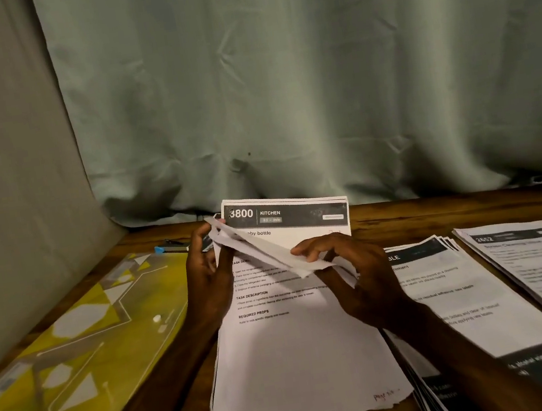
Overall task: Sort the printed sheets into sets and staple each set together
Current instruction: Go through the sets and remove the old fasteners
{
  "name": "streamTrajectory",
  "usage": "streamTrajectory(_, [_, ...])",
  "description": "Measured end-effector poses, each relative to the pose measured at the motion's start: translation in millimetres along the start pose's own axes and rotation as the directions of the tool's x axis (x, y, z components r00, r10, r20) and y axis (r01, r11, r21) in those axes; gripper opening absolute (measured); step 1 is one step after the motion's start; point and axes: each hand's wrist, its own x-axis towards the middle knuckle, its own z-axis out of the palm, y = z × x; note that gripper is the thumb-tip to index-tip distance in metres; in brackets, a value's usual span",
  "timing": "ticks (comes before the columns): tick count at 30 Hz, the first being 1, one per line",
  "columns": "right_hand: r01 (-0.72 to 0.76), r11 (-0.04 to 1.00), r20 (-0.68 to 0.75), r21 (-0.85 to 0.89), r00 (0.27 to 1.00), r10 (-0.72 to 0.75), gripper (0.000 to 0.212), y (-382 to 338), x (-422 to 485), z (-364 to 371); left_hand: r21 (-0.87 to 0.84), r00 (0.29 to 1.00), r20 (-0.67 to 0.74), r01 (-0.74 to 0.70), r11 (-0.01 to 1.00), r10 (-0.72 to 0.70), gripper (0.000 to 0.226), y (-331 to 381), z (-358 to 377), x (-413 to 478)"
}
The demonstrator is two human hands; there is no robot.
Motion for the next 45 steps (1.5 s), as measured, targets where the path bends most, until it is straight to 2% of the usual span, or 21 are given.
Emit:
streamTrajectory(4, [-0.25, 0.949, 0.079, 0.191, 0.968, 0.238, 0.021, -5.3, 3.0, -7.8, 0.0, 1.0, 0.001, -0.031, 1.0, 0.031, 0.019, -0.3, 0.2, -0.3])
streamTrajectory(6, [-0.41, 0.822, 0.108, 0.396, 0.909, 0.402, 0.038, -9.1, 5.0, -10.2, -0.013, 0.999, -0.012, -0.035, 0.999, 0.035, 0.015, 0.5, 0.4, -1.5])
streamTrajectory(8, [-0.518, 0.639, 0.121, 0.568, 0.821, 0.558, 0.07, -5.5, 9.4, -12.4, -0.014, 0.999, -0.011, -0.049, 0.999, 0.049, 0.016, 0.7, 0.1, -2.2])
streamTrajectory(9, [-0.547, 0.591, 0.102, 0.593, 0.779, 0.619, 0.076, -0.2, 10.0, -13.6, -0.017, 0.998, -0.004, -0.055, 0.998, 0.055, 0.017, 0.5, -0.7, -2.2])
streamTrajectory(10, [-0.556, 0.579, 0.046, 0.596, 0.743, 0.668, 0.073, 3.5, 11.2, -15.1, -0.017, 0.998, 0.0, -0.056, 0.998, 0.056, 0.018, 0.2, -1.3, -1.7])
streamTrajectory(11, [-0.559, 0.622, -0.06, 0.548, 0.716, 0.696, 0.062, 9.2, 11.1, -15.5, -0.016, 0.998, 0.002, -0.057, 0.998, 0.057, 0.018, 0.0, -1.8, -1.2])
streamTrajectory(13, [-0.59, 0.733, -0.256, 0.338, 0.692, 0.675, 0.03, 20.6, 6.3, -18.4, -0.007, 0.998, 0.002, -0.067, 0.998, 0.067, 0.016, -0.4, -2.3, -0.5])
streamTrajectory(14, [-0.629, 0.725, -0.288, 0.281, 0.665, 0.689, 0.027, 24.8, 4.4, -20.0, -0.003, 0.998, 0.001, -0.068, 0.998, 0.068, 0.016, -0.3, -2.0, -0.5])
streamTrajectory(17, [-0.74, 0.572, -0.155, 0.353, 0.557, 0.816, 0.047, 30.8, -0.4, -20.2, -0.026, 0.997, 0.015, -0.069, 0.997, 0.069, 0.015, -0.1, -2.2, -1.3])
streamTrajectory(19, [-0.76, 0.532, -0.093, 0.374, 0.54, 0.836, 0.044, 31.9, -2.2, -18.7, -0.031, 0.997, 0.017, -0.074, 0.997, 0.075, 0.015, 0.0, -2.8, -1.6])
streamTrajectory(24, [-0.764, 0.465, -0.093, 0.447, 0.477, 0.874, 0.031, 28.7, 0.0, -21.3, -0.01, 0.998, -0.008, -0.062, 0.998, 0.062, 0.017, 0.7, -2.4, -1.3])
streamTrajectory(30, [-0.785, 0.437, -0.078, 0.439, 0.451, 0.889, 0.012, 25.6, 2.1, -22.9, 0.034, 0.999, -0.041, 0.006, 0.999, -0.005, 0.013, 1.0, -2.4, 0.1])
streamTrajectory(36, [-0.779, 0.41, -0.06, 0.475, 0.436, 0.898, 0.019, 29.2, 0.6, -24.4, 0.127, 0.992, -0.088, 0.096, 0.987, -0.086, 0.019, 0.1, -3.8, 2.9])
streamTrajectory(42, [-0.796, 0.391, -0.06, 0.463, 0.412, 0.909, 0.007, 36.9, -1.5, -24.0, 0.156, 0.986, -0.093, 0.15, 0.976, -0.137, 0.01, -4.0, -6.0, 5.8])
streamTrajectory(45, [-0.809, 0.388, -0.065, 0.442, 0.403, 0.913, 0.008, 40.7, -2.6, -23.4, 0.16, 0.983, -0.096, 0.171, 0.972, -0.157, 0.013, -5.2, -6.8, 7.7])
